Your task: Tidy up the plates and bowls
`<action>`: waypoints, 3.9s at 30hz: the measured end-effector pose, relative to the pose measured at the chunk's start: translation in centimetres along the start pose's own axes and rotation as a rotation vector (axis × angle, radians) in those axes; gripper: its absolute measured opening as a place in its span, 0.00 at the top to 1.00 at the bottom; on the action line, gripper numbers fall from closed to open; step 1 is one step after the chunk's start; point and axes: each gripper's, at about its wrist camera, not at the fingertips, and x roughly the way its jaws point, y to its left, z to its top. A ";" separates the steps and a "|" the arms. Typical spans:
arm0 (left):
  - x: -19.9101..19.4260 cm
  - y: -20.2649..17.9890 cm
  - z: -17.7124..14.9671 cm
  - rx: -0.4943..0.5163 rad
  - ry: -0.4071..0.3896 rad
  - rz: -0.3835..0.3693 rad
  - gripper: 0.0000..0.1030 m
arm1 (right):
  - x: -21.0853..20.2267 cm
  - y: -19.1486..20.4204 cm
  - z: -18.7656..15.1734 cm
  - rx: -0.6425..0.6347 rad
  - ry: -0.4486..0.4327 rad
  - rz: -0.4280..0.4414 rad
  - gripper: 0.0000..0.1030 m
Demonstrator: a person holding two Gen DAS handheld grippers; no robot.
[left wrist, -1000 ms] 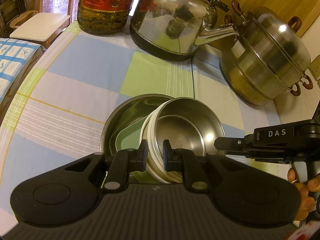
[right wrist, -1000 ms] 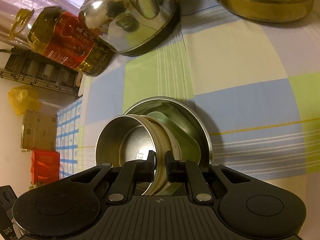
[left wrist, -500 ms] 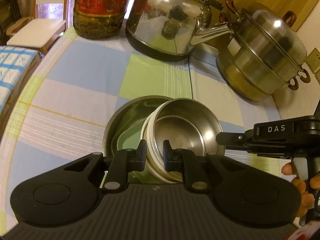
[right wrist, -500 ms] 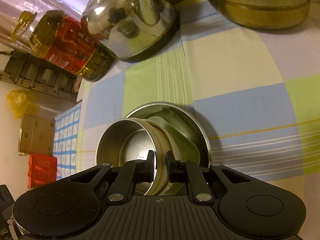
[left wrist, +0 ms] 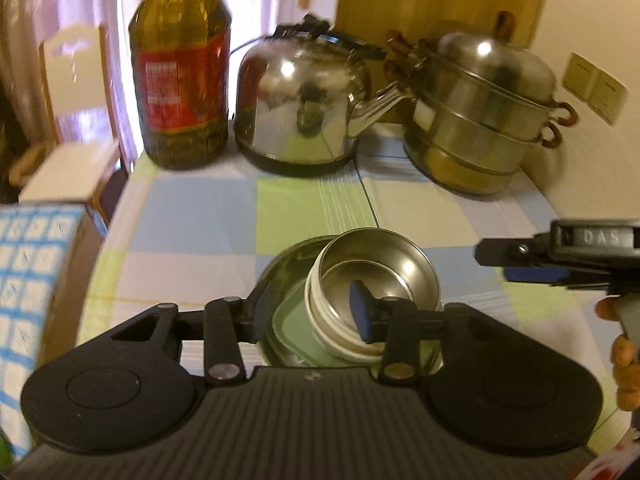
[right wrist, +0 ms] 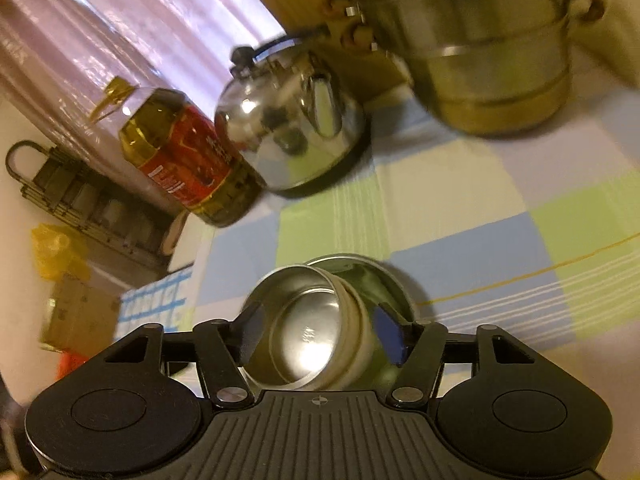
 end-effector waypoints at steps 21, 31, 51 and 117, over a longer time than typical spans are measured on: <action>-11.4 0.4 -7.8 0.138 -0.087 -0.033 0.42 | -7.8 4.6 -13.9 -0.023 -0.051 -0.079 0.39; -13.8 -3.4 -11.7 0.080 0.011 -0.025 0.42 | -10.9 4.0 -17.4 -0.083 0.015 -0.109 0.39; -17.6 -12.0 -20.7 -0.021 0.118 0.010 0.42 | -18.5 -1.0 -24.2 -0.202 0.104 -0.141 0.39; -20.0 -14.5 -23.6 -0.034 0.107 0.035 0.42 | -21.6 -1.6 -27.0 -0.259 0.100 -0.133 0.39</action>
